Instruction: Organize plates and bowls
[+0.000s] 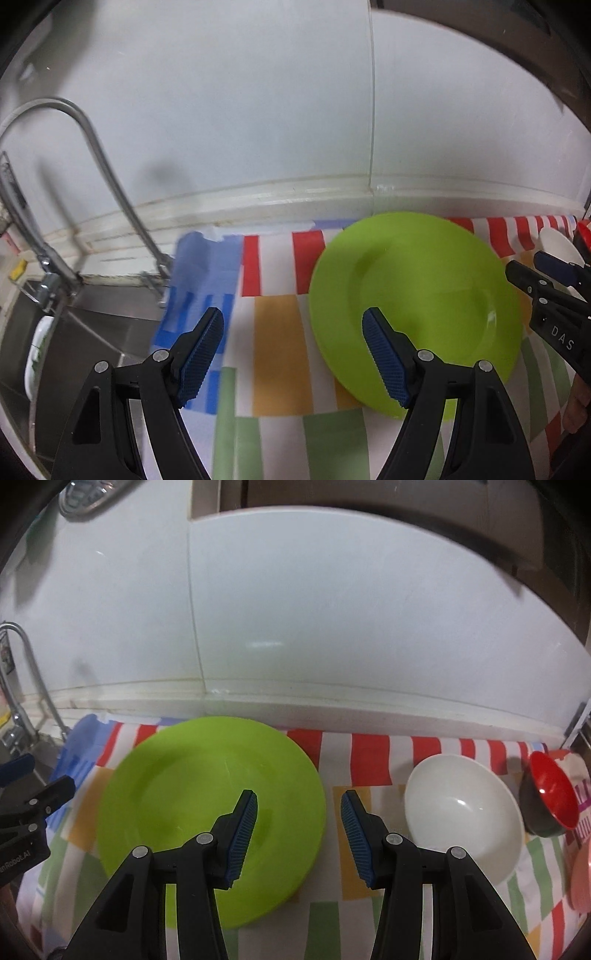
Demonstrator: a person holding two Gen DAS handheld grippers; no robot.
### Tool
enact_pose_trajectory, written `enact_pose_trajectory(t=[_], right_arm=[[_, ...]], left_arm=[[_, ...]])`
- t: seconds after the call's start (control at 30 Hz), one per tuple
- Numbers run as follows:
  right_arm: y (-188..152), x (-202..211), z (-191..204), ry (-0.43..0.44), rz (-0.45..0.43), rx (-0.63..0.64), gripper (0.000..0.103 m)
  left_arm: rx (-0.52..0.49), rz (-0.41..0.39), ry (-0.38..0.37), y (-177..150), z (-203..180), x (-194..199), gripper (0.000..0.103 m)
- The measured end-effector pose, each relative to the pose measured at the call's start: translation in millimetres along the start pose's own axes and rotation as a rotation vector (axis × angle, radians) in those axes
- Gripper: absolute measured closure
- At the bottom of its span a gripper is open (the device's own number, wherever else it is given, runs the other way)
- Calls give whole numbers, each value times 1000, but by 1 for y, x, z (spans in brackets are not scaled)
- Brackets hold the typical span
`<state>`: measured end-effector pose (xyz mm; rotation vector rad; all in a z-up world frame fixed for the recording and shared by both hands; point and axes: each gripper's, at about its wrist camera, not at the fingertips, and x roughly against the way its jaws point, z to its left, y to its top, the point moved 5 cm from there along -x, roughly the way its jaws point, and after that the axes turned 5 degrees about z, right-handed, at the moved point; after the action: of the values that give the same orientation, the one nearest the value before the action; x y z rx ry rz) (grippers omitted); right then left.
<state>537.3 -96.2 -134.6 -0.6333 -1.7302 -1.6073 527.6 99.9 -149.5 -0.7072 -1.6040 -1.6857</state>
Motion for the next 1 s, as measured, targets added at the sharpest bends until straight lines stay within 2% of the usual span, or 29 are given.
enact_pose_trajectory(t=[0.27, 0.53, 0.73, 0.8, 0.87, 1.0], right_arm=[[-3, -32, -3, -5, 73, 8, 55], [-8, -49, -5, -3, 121, 11, 55], [-11, -54, -6, 19, 145, 3, 55], [-11, -54, -6, 25, 148, 3, 55], [-12, -54, -5, 36, 150, 2, 58], [-13, -53, -8, 37, 151, -5, 61]], left_arm=[[-21, 77, -35, 1, -9, -41, 26], [-26, 117, -68, 0, -14, -58, 28], [-26, 123, -93, 2, -18, -62, 37], [-23, 125, -113, 3, -22, -65, 44], [-20, 128, -140, 3, -24, -64, 57], [-13, 129, -146, 7, -26, -66, 60]])
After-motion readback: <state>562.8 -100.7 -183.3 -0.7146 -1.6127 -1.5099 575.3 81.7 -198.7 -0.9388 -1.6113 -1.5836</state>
